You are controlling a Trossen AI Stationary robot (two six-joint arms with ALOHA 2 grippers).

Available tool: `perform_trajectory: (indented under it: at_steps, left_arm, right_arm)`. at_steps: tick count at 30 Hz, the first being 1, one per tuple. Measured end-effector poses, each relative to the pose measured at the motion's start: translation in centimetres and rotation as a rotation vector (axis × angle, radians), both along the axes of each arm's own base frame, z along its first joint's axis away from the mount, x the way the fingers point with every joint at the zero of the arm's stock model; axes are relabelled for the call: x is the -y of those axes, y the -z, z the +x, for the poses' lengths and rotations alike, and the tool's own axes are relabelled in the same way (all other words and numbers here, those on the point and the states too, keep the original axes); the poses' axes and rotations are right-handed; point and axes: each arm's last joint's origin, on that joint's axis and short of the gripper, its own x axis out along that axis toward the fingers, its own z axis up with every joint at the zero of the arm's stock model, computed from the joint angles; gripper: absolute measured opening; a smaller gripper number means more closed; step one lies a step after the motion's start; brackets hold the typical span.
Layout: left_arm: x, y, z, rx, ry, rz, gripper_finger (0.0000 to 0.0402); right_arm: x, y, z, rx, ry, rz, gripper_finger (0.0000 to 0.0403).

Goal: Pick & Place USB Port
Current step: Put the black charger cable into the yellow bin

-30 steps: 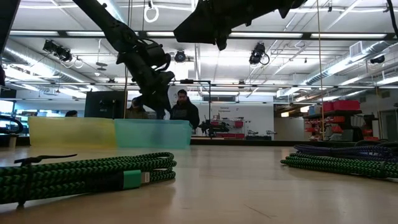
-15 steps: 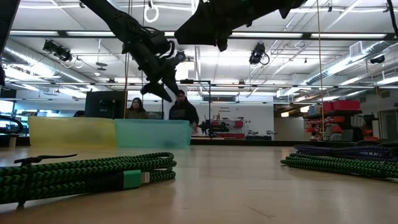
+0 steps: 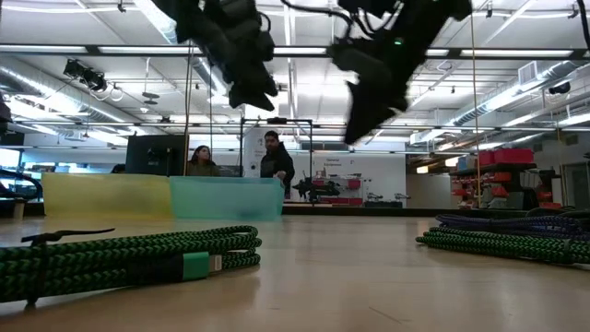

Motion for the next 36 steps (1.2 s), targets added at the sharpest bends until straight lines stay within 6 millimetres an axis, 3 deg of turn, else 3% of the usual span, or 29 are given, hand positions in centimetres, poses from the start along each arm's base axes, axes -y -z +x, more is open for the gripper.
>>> perform_trajectory:
  at_steps: [5, 13, 22, 30, 36]
  left_arm:
    - [5.3, 0.9, -1.8, 0.016, 0.114, 0.012, 0.0216]
    - [11.4, 3.2, -6.3, 0.143, 0.078, -0.041, 0.0216]
    - [16.5, 6.3, -10.1, 0.248, 0.039, -0.116, 0.0216]
    - [20.8, 6.0, -11.3, 0.349, 0.089, -0.102, 0.0216]
    - [23.3, 5.8, -12.6, 0.390, 0.085, -0.043, 0.0216]
  right_arm:
    - [-2.0, -0.6, -3.3, -0.143, 0.141, 0.014, 0.0107]
    - [-5.8, -1.5, -6.7, -0.243, 0.216, 0.091, 0.0107]
    - [-9.2, -0.7, -9.8, -0.341, 0.317, 0.115, 0.0107]
    - [-11.4, 1.3, -12.2, -0.405, 0.334, 0.135, 0.0107]
    - [-11.5, 2.5, -13.0, -0.426, 0.328, 0.119, 0.0107]
